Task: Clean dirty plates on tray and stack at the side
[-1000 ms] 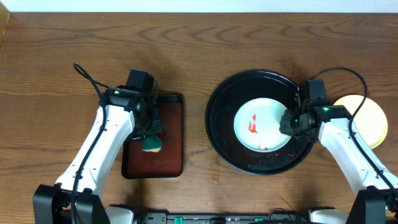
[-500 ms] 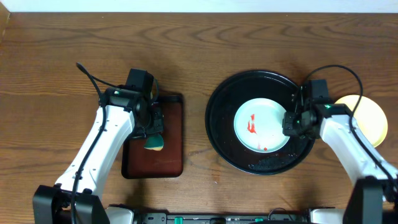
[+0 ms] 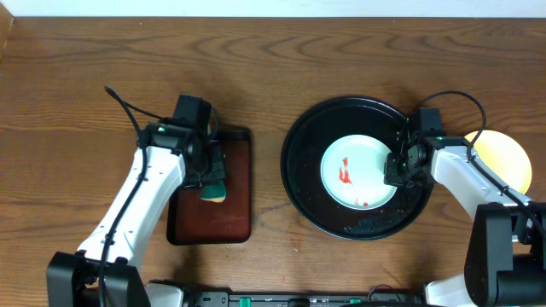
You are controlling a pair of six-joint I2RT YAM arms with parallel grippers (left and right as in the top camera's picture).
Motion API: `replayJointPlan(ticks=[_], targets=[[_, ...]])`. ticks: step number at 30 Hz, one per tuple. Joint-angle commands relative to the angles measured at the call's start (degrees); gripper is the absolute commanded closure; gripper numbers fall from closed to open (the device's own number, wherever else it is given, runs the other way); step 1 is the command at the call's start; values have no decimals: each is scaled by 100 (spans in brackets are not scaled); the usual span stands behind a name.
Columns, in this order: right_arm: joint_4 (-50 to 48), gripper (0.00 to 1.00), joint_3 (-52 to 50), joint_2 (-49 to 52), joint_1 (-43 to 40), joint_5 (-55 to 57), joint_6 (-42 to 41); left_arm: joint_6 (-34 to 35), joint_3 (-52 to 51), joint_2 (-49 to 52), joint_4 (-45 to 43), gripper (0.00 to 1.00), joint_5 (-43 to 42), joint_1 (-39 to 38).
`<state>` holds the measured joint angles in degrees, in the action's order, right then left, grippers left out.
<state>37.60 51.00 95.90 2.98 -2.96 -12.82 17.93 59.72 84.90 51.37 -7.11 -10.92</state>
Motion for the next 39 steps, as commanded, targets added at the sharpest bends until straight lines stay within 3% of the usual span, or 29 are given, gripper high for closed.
replayJointPlan(ticks=[1, 7, 11, 17, 28, 33, 39], targets=[[74, 99, -131, 221, 44, -15, 20, 44, -570, -61, -507, 92, 199, 24], [98, 99, -131, 221, 48, -39, 17, 688, -1637, 280, -1834, 92, 219, 24], [116, 99, -131, 221, 48, -52, 20, 789, -1893, 695, -2133, 91, 216, 24], [160, 99, -131, 221, 48, -52, 20, 787, -1770, 890, -2017, 92, 170, 24], [184, 99, -131, 221, 48, -52, 22, 719, -199, 413, -177, 92, 153, 24], [179, 99, -131, 221, 48, -50, 20, 721, -238, 400, -234, 92, 164, 24], [177, 99, -131, 221, 48, -52, 20, 723, -898, 573, -999, 92, 177, 24]])
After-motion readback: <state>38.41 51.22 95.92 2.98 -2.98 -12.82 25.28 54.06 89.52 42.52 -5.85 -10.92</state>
